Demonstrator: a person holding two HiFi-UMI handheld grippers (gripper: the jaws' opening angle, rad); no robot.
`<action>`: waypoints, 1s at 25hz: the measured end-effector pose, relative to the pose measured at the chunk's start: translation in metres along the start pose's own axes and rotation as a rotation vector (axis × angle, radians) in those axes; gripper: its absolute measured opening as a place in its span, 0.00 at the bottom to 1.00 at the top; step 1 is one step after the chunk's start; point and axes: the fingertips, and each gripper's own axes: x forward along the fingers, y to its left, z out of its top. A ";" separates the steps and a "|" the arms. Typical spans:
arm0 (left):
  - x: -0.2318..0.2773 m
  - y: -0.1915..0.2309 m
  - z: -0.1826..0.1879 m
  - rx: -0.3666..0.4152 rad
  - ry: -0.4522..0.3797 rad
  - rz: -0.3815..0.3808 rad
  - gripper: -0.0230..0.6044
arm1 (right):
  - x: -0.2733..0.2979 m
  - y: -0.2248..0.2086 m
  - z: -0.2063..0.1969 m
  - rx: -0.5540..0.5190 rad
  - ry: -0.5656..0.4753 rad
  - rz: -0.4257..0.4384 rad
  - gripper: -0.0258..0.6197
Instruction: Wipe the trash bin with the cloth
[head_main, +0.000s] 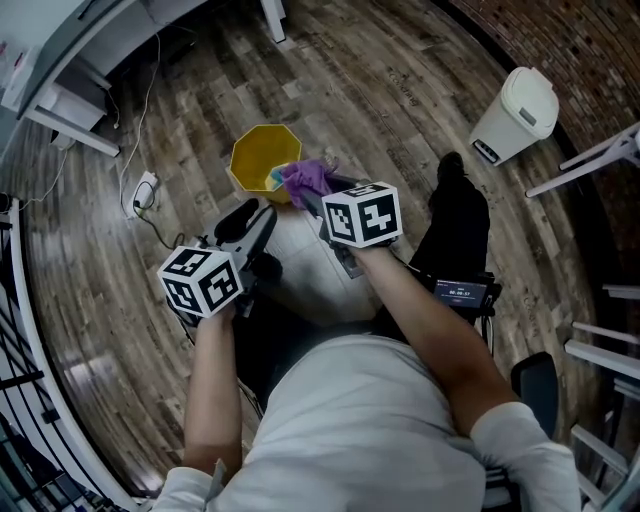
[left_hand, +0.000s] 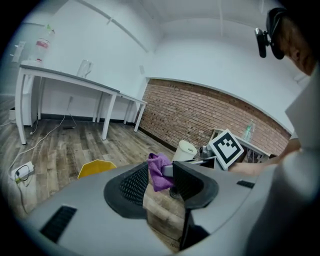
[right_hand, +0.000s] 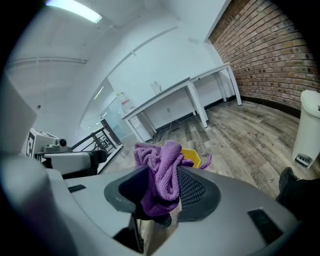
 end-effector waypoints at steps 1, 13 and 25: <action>-0.001 -0.004 0.005 0.003 -0.015 -0.004 0.28 | -0.003 0.004 0.002 -0.001 -0.010 0.010 0.29; -0.017 -0.038 0.028 0.013 -0.132 -0.001 0.24 | -0.037 0.032 0.000 0.008 -0.060 0.104 0.29; -0.042 -0.026 0.009 -0.009 -0.125 0.079 0.18 | -0.064 0.035 0.000 -0.033 -0.096 0.075 0.29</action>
